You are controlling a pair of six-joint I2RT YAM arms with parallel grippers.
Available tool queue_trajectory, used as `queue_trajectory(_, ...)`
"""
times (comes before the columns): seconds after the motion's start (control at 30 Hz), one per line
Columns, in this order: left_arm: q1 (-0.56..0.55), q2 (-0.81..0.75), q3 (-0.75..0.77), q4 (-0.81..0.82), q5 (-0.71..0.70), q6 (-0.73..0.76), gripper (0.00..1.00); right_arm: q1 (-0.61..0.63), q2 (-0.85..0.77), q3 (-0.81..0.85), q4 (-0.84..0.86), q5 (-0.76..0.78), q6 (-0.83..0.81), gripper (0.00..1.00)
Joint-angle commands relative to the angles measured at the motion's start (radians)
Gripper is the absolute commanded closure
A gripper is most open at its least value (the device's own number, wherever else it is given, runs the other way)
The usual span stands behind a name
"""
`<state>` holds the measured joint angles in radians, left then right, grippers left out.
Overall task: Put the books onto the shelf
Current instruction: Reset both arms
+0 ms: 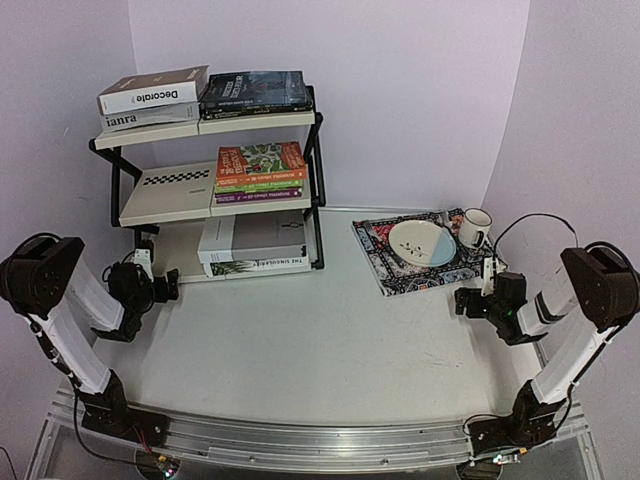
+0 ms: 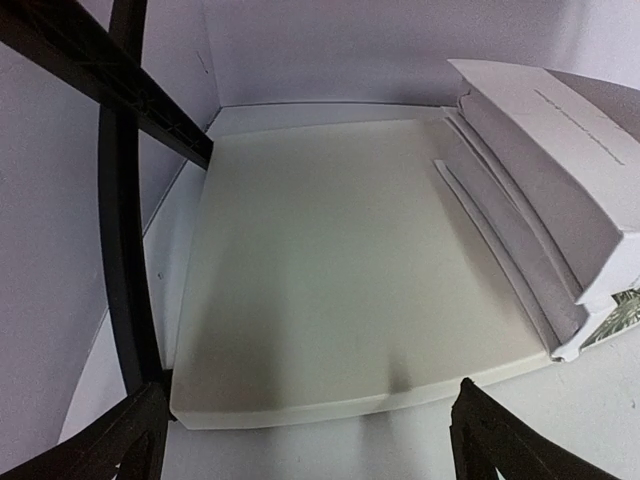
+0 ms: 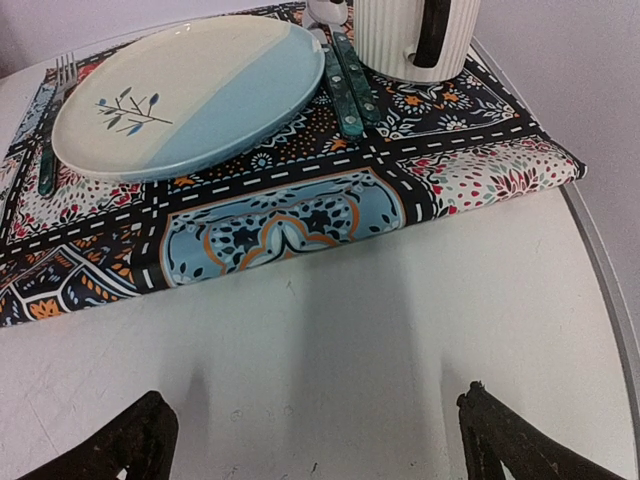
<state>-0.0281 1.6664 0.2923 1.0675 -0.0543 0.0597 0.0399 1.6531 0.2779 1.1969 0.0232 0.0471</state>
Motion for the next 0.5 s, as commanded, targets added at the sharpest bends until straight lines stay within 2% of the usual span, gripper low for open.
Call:
queue_trajectory(0.0, 0.013, -0.007, 0.026, 0.075, 0.042, -0.018, 0.00, -0.003, 0.003, 0.025, -0.002, -0.006, -0.015, 0.02)
queue_trajectory(0.47, 0.013, -0.003, 0.029, 0.074, 0.041, -0.016, 0.00, -0.003, 0.002, 0.026, -0.003, -0.006, -0.015, 0.02)
